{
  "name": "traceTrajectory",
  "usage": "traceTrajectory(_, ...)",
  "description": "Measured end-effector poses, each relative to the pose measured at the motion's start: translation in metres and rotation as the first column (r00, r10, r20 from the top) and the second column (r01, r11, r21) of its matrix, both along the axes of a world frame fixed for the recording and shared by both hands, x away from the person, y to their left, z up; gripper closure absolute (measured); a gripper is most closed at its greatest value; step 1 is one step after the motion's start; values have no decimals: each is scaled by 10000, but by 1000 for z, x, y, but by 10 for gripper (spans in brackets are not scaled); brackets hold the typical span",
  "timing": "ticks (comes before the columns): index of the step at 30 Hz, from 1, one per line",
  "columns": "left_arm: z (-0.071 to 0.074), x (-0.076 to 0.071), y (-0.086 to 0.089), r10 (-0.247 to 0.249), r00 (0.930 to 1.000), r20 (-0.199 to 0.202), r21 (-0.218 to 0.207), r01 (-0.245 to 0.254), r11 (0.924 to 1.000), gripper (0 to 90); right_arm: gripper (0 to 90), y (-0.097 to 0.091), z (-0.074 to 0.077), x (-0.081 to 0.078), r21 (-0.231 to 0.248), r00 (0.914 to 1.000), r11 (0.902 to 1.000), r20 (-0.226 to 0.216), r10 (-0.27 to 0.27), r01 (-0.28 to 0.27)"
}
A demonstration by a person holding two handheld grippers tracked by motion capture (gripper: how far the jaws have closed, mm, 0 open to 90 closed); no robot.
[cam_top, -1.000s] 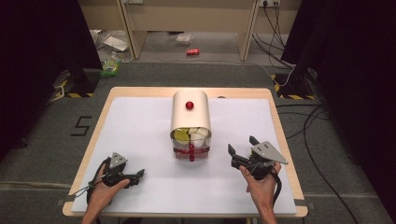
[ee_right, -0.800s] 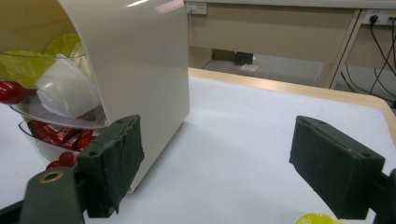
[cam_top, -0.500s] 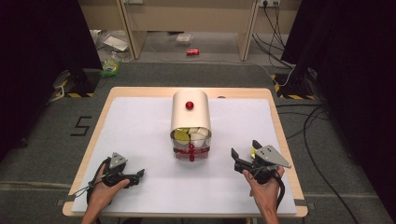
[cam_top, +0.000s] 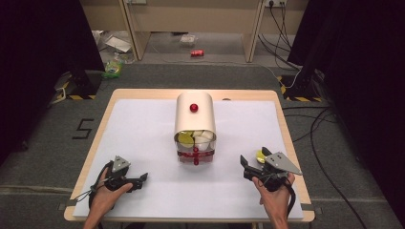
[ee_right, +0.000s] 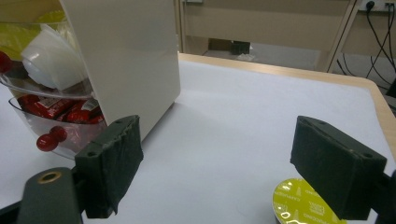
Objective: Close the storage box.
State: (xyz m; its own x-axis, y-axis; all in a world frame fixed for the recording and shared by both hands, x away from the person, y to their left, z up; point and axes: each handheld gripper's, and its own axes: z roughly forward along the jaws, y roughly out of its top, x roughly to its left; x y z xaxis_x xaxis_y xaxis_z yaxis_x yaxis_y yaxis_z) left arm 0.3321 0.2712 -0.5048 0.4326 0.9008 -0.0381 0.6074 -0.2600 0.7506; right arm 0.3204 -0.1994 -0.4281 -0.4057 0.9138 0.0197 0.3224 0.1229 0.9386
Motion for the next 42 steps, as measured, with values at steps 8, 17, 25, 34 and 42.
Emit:
traceTrajectory(8, 0, 0, 0, 0, 10000, 0, -1, 0, 10000, 129, 169, -6, -4, -5, -65, 9999, 10000, -156, 5, -6)
traceTrajectory(17, 0, 0, 0, -2, 10000, 0, -4, 2, 10000, 130, 168, -12, -7, -10, -77, 9997, 9999, -233, -73, 71)
traceTrajectory(25, 0, 0, 0, -1, 10000, 1, 4, 1, 10000, 129, 154, -17, -11, -15, -206, 9993, 9997, -338, -127, 120)
traceTrajectory(34, 0, 0, 0, -3, 10000, 0, 0, 3, 10000, 129, 152, -31, -16, -21, -219, 9974, 9991, -606, -388, 376)
traceTrajectory(42, 0, 0, 0, -1, 10000, -1, 0, 1, 10000, 130, 152, -42, -21, -26, -225, 9953, 9985, -821, -520, 503)
